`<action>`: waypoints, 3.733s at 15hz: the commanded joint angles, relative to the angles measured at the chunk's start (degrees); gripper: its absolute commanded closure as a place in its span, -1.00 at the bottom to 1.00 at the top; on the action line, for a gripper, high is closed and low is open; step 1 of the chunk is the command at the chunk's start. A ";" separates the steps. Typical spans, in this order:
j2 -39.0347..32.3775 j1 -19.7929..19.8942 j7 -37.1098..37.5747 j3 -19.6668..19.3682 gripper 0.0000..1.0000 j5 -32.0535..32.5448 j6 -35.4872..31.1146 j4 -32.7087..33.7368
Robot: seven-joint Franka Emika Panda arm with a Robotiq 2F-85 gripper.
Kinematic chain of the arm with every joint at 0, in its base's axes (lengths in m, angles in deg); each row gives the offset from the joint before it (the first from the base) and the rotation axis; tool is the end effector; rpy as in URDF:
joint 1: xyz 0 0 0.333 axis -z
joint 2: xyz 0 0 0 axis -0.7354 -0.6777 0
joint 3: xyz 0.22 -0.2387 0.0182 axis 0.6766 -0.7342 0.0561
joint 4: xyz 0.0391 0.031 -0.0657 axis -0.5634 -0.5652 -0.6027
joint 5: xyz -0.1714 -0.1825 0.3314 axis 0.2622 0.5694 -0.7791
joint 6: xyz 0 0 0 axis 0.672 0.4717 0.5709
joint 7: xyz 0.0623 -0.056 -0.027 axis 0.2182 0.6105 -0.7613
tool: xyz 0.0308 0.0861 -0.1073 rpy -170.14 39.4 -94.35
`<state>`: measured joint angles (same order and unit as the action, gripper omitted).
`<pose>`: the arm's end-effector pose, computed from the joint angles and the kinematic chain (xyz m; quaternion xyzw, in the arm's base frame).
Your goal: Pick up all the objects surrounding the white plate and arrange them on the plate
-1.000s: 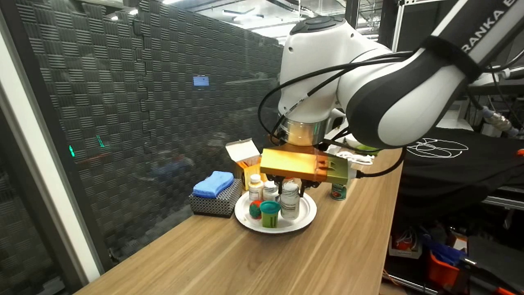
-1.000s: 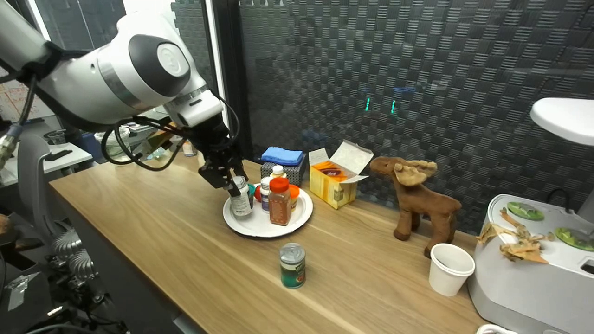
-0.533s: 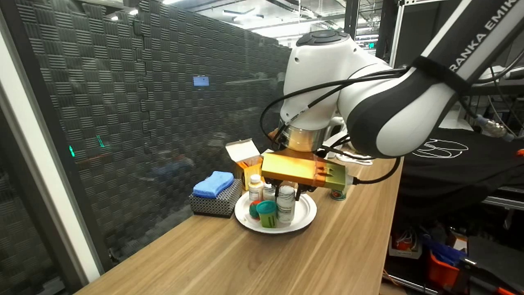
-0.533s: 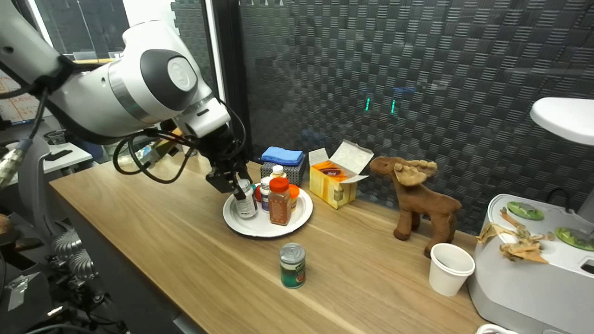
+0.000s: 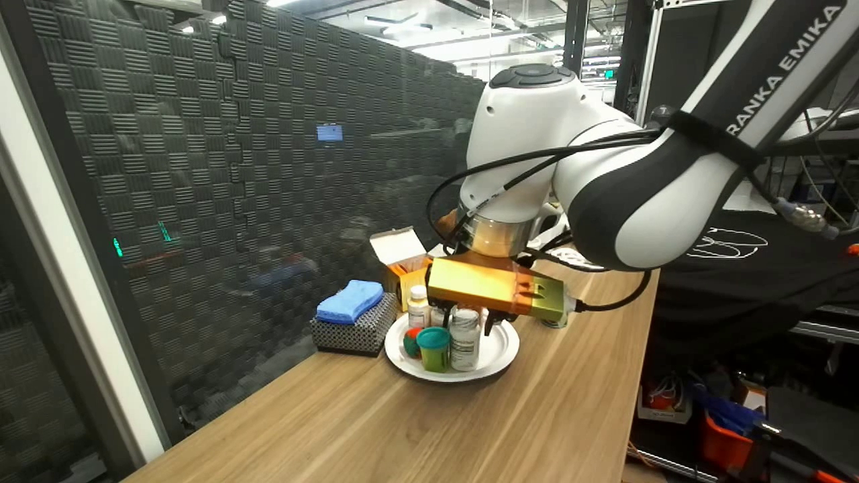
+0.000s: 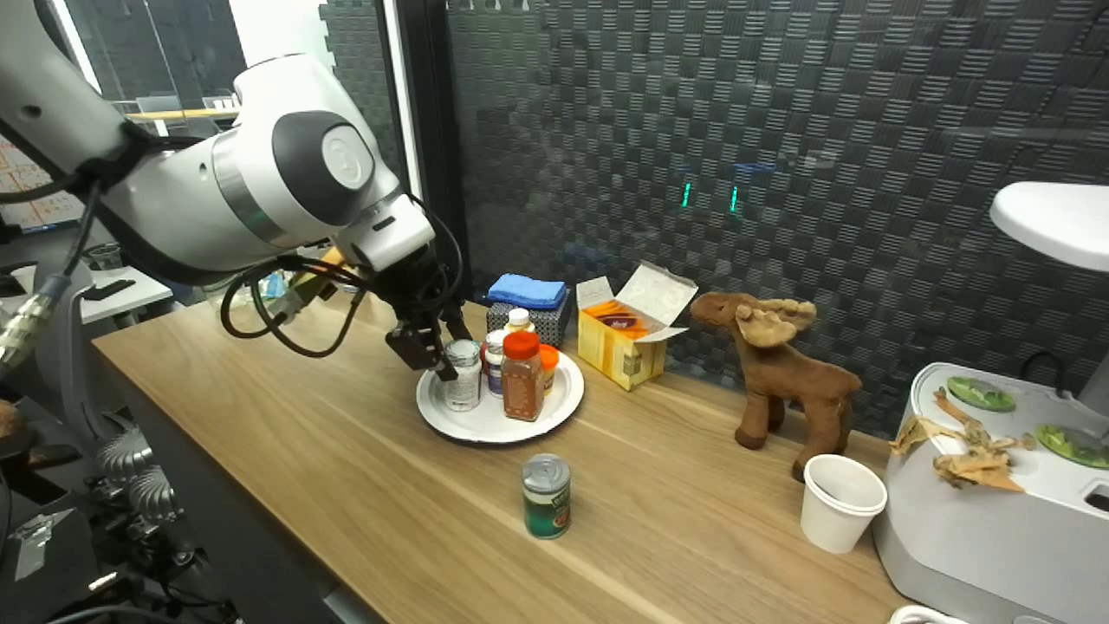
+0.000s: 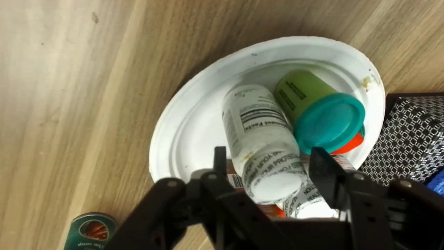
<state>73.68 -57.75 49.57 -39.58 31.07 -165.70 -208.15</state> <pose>0.5445 0.1016 0.2108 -0.8709 0.4543 -0.1876 0.0063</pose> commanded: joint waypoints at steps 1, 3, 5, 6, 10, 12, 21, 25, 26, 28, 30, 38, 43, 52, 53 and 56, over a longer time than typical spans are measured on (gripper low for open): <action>2.04 -0.60 2.37 -1.60 -0.94 3.30 -0.45 -0.91; 3.79 -1.10 4.37 -2.77 -1.00 5.71 1.05 -1.49; 6.49 -1.38 7.00 -3.83 -1.00 8.78 3.26 -2.32; 7.76 -1.44 8.48 -4.19 -1.00 10.17 4.56 -2.68; 14.12 -0.65 13.38 -4.29 -1.00 11.55 13.21 -5.76; 16.84 2.37 14.82 -1.04 -1.00 10.29 16.75 -8.03; 17.01 11.89 15.47 -2.21 -1.00 3.56 6.88 -13.77; 15.62 14.12 3.60 -3.07 -1.00 -10.02 6.25 -12.41; 15.29 14.35 0.20 -3.01 -1.00 -13.81 7.13 -11.63; 14.80 14.73 -4.21 -2.64 -1.00 -19.01 7.82 -11.07; 13.23 14.98 -7.07 -2.62 -1.00 -21.89 7.26 -9.72; 6.45 14.40 -6.77 -4.43 -1.00 -21.00 8.05 -2.38; 3.35 13.88 -8.51 -5.61 -1.00 -22.49 8.89 1.01; 2.42 12.78 -14.01 -5.60 -1.00 -25.01 11.04 0.84; 2.81 12.49 -13.54 -5.87 -1.00 -24.38 11.58 0.59; 4.13 12.00 -12.29 -6.39 -1.00 -22.99 12.24 -0.18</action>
<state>76.13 -44.34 37.51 -44.69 7.84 -155.22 -208.43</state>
